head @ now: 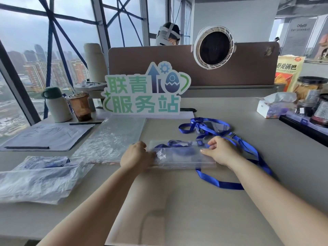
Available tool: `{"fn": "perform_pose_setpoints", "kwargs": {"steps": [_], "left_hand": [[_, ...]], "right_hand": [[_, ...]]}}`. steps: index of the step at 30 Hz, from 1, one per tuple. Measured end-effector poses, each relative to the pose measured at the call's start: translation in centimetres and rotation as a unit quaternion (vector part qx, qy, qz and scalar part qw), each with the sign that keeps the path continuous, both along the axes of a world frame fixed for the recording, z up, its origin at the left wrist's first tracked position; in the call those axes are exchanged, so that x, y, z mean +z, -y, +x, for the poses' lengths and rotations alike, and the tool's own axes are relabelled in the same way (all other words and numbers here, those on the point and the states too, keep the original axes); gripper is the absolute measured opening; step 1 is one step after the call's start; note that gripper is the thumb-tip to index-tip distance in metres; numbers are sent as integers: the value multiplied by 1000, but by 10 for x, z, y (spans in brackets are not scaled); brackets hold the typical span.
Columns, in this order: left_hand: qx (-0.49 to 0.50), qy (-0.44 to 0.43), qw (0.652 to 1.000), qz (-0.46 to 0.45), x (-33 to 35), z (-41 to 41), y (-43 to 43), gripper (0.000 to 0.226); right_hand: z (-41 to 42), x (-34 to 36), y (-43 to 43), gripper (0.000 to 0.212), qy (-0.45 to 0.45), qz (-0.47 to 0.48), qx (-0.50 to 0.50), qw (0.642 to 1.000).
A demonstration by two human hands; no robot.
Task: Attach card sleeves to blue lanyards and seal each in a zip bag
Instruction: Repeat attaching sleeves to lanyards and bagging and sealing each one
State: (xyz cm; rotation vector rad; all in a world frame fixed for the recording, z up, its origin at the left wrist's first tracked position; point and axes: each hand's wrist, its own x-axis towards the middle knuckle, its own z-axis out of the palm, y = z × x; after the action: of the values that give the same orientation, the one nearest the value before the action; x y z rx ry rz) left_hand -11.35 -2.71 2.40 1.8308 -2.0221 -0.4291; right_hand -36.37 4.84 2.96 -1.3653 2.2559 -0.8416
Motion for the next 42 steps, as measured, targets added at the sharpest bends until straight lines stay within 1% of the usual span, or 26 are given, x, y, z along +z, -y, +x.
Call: {"fn": "perform_pose_setpoints", "kwargs": {"steps": [2, 4, 6, 8, 9, 10, 11, 12, 14, 16, 18, 20, 22, 25, 27, 30, 32, 34, 36, 38, 40, 42], "left_hand": [[12, 42, 999, -6, 1, -4, -2, 35], [17, 63, 998, -3, 2, -6, 0, 32], [14, 76, 997, 6, 6, -10, 2, 33], [10, 82, 996, 21, 10, -13, 3, 36], [6, 80, 996, 27, 11, -15, 4, 39], [3, 76, 997, 30, 12, -16, 4, 40], [-1, 70, 997, 32, 12, -16, 4, 40], [-4, 62, 998, 32, 12, -16, 3, 38], [-10, 44, 999, 19, 9, -15, -1, 31], [-18, 16, 1000, -13, 5, -13, -6, 23], [-24, -41, 998, -43, 3, -8, -8, 18], [-27, -108, 992, -62, 5, -1, -9, 18], [-25, -157, 984, -86, 12, 10, -12, 18], [-24, -239, 962, -132, 26, 33, -17, 13], [-28, -280, 948, -150, 36, 50, -24, 9], [-54, -344, 922, -171, 58, 79, -40, 21], [-86, -397, 901, -151, 73, 104, -48, 17], [-112, -438, 886, -105, 87, 132, -56, 4], [-127, -496, 858, -52, 97, 160, -65, 10], [-142, -557, 818, -7, 102, 185, -74, 9], [-150, -596, 789, 20, 101, 207, -80, 10], [-157, -622, 766, 34, 97, 227, -85, 14]], "right_hand": [[-3, -2, 3, 39, 35, -5, -2, 999], [-3, -2, 4, 40, 53, -9, -3, 999], [-2, -1, 5, 42, 38, 6, -5, 999], [-2, -1, 7, 43, 3, 30, -4, 1000], [0, -1, 8, 40, -11, 37, -3, 999], [1, 0, 8, 32, -22, 35, 0, 999], [3, 0, 8, 20, -36, 32, 2, 999], [5, 0, 8, 10, -50, 30, 6, 998], [10, 1, 7, 16, -82, 23, 6, 996], [12, 0, 5, 16, -98, 12, 3, 995], [12, 1, 3, 12, -83, -17, 8, 996], [14, 4, 0, 9, -41, -65, 21, 997], [20, 11, -3, 7, -11, -115, 41, 992], [40, 25, -7, 2, -1, -161, 72, 984], [57, 33, -6, 2, 33, -189, 79, 978], [92, 40, 0, 6, 102, -200, 106, 969], [117, 42, 4, 5, 149, -183, 139, 962], [142, 43, 9, 8, 178, -156, 176, 955], [169, 44, 11, 12, 219, -129, 213, 943], [197, 44, 14, 15, 271, -101, 242, 926], [222, 43, 17, 19, 310, -62, 263, 912], [244, 39, 23, 17, 367, -22, 285, 885]]}}
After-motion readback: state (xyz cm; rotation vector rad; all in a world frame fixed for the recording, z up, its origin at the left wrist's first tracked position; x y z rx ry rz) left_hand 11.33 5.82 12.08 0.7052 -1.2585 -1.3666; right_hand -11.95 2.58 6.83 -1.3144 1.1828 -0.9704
